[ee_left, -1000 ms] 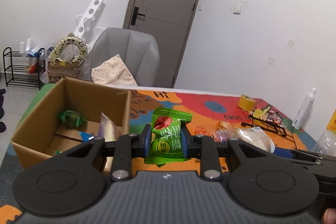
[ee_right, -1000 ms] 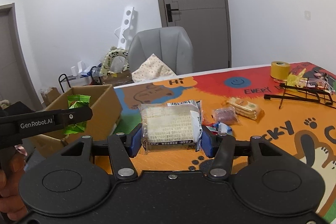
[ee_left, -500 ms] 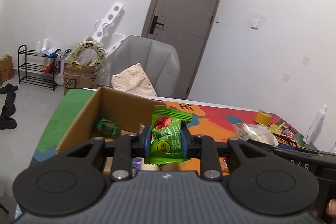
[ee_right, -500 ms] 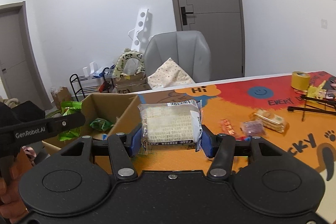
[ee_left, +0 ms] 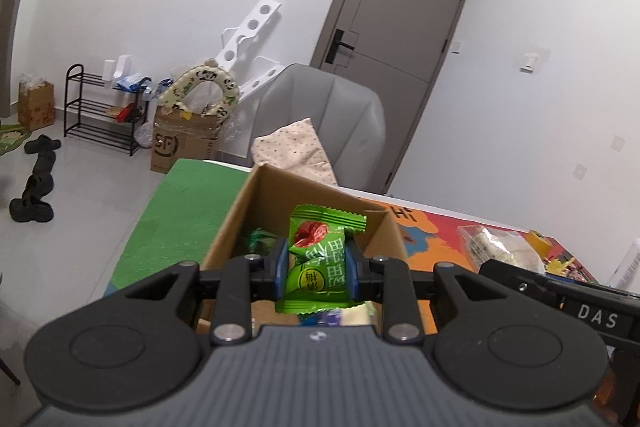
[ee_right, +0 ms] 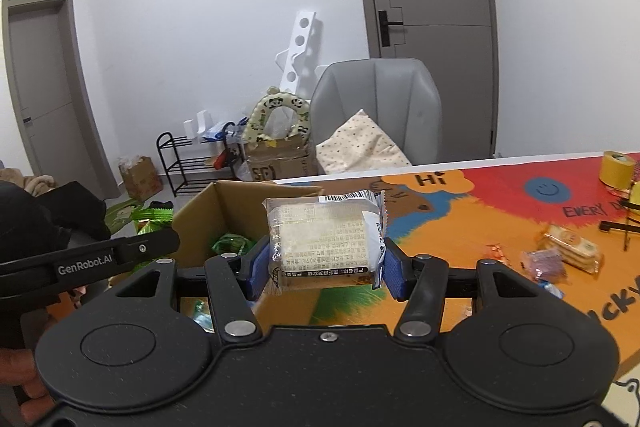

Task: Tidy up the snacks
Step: 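Carry both snacks over the box and open both grippers to drop them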

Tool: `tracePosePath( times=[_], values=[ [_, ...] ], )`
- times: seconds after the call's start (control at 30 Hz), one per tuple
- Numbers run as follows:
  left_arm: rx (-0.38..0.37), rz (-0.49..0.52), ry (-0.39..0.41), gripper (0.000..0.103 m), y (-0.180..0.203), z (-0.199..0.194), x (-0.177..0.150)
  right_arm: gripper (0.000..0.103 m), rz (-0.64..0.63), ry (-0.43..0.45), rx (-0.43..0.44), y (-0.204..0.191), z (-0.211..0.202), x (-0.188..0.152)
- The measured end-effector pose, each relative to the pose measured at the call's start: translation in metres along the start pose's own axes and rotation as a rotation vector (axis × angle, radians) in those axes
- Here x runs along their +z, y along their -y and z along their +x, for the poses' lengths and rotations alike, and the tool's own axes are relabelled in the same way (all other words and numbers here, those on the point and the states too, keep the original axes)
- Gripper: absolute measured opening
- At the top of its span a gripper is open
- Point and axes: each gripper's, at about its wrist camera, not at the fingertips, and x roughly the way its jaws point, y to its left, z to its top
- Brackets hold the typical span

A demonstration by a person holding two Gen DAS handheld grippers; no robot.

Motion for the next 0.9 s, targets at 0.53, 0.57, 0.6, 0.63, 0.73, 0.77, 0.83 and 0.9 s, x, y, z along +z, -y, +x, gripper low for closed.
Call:
tracePosePath(
  times=[0.53, 0.57, 0.6, 0.63, 0.73, 0.77, 0.83, 0.9],
  values=[
    [0.071, -0.064, 0.046, 0.048, -0.034, -0.02, 0.01, 0.053, -0.03, -0.032, 0.073, -0.043, 0.028, 0.012],
    [0.076, -0.069, 0.041, 0.048, -0.036, -0.02, 0.01, 0.053, -0.031, -0.032, 0.078, -0.047, 0.03, 0.013],
    [0.084, -0.074, 0.037, 0.049, -0.039, -0.02, 0.01, 0.053, -0.035, -0.03, 0.085, -0.05, 0.031, 0.014],
    [0.092, -0.078, 0.035, 0.051, -0.042, -0.02, 0.011, 0.055, -0.046, -0.026, 0.096, -0.054, 0.033, 0.015],
    [0.106, -0.093, 0.033, 0.065, -0.048, -0.023, 0.013, 0.068, -0.075, -0.021, 0.116, -0.062, 0.034, 0.016],
    [0.107, -0.096, 0.033, 0.07, -0.048, -0.024, 0.013, 0.069, -0.078, -0.017, 0.11, -0.062, 0.032, 0.016],
    [0.108, -0.094, 0.031, 0.076, -0.047, -0.024, 0.012, 0.069, -0.083, -0.021, 0.103, -0.061, 0.031, 0.015],
    [0.11, -0.086, 0.028, 0.08, -0.043, -0.023, 0.012, 0.07, -0.075, -0.03, 0.099, -0.058, 0.028, 0.014]
  ],
)
